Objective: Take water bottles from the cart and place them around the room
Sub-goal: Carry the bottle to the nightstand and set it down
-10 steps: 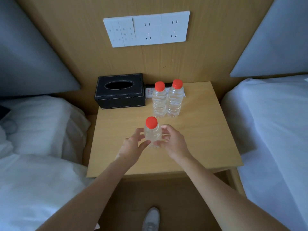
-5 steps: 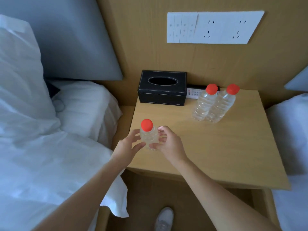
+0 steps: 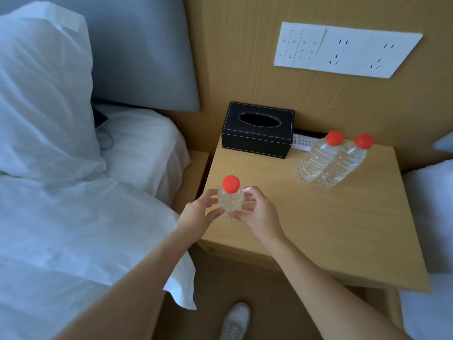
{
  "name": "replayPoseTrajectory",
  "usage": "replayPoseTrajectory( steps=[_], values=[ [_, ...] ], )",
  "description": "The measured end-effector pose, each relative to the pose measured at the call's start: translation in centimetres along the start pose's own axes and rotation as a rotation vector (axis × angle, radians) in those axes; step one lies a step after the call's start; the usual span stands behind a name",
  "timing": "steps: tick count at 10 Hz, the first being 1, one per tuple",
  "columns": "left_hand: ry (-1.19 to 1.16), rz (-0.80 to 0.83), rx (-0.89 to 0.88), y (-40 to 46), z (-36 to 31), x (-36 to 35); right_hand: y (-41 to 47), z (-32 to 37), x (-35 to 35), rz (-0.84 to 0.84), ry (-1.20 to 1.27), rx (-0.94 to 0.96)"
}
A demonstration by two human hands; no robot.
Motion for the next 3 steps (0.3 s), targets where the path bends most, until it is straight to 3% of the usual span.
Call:
replayPoseTrajectory(
  steps=[3],
  values=[
    [0.129, 0.065, 0.007, -0.09, 0.01, -0.19, -0.67, 0.43, 0.48, 0.093, -0.002, -0.058]
  ],
)
Point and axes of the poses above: each hand's wrist, its own y-axis towards the middle knuckle, its own x-axis out of the back of the hand, z = x × y, the point moved 2 cm from there along y, towards the middle knuckle, and after that the axes turned 8 degrees about z, right-handed, at the moved point
